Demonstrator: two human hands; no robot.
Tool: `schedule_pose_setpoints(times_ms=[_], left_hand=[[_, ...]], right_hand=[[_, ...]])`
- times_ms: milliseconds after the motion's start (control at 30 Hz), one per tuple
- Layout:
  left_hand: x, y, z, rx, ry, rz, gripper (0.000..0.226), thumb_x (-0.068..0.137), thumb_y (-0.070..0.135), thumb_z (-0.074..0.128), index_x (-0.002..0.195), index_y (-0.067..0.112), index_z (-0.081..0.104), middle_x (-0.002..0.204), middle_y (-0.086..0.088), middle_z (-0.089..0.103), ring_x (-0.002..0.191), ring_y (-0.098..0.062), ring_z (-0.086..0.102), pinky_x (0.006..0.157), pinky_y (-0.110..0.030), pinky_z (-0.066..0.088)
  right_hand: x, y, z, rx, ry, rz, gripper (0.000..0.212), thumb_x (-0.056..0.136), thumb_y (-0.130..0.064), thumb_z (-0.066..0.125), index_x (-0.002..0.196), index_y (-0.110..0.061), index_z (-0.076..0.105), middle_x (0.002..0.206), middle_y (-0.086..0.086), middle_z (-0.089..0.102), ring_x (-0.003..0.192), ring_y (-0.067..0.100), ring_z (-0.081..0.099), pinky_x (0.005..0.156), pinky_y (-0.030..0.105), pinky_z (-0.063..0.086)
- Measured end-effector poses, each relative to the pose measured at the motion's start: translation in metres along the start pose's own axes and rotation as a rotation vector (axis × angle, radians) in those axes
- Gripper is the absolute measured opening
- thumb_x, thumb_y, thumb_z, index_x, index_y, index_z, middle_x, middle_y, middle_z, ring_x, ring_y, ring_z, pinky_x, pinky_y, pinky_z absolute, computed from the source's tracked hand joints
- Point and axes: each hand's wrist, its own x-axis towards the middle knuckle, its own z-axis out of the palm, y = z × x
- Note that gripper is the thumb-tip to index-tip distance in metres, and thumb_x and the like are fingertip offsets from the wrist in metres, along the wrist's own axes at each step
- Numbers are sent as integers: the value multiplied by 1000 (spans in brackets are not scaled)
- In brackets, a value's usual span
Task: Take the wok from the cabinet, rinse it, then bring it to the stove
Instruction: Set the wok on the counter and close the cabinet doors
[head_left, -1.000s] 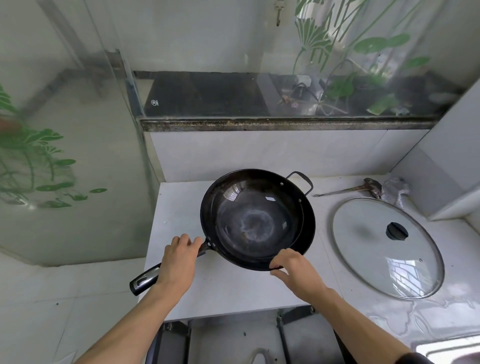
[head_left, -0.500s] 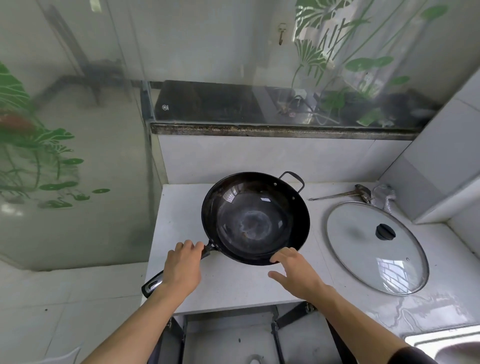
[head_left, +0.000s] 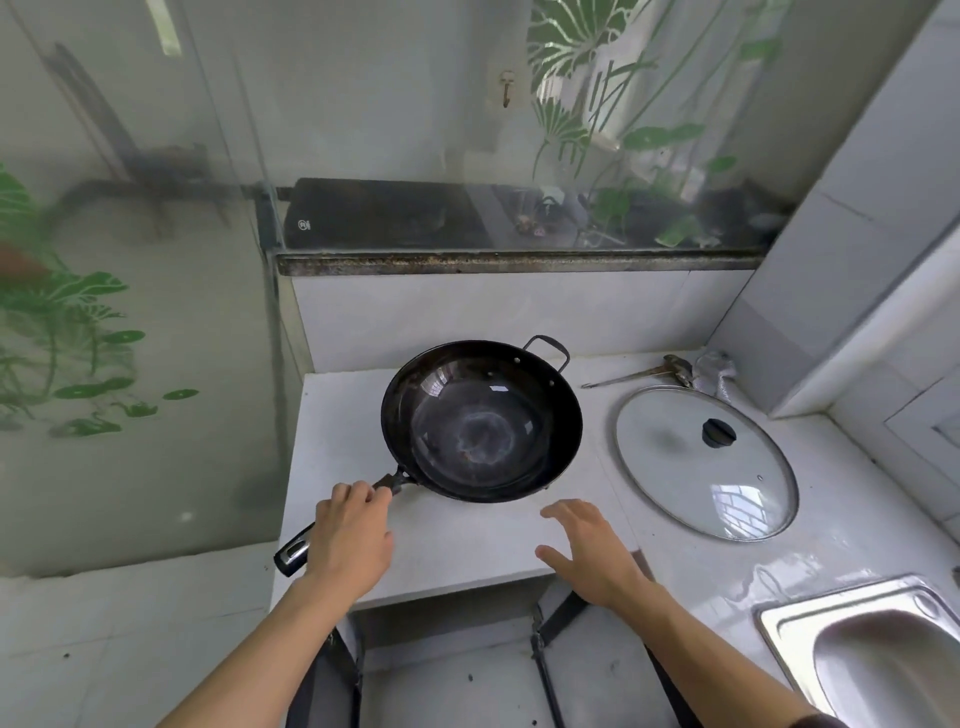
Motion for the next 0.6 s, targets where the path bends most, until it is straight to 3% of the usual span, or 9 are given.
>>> schedule_pose_setpoints(times_ms=[200,367,600], left_hand=[[-42,17,6,-7,-9,-45,35,80,35,65,112,24,60,114,3,60,105,-24,51,89,-39,43],[-100,43,19,-49,-93,-191,26,85,38,57,109,28,56,112,8,57,104,-19,49,82,-32,42],[-170,84,34,-84,-242,-355,35,89,41,53,122,31,49,123,8,51,115,-17,44,93,-31,39]], right_hand=[[-16,20,1,43,-41,8,50,94,-44,56,138,-25,44,147,-4,41,135,16,35,113,32,32],[-25,34,17,81,-117,-77,51,95,-43,55,140,-22,44,146,-2,42,135,16,36,112,31,33],[-38,28,45,-6,-226,-254,59,94,-46,53,144,-20,38,149,0,39,138,20,32,115,34,29]])
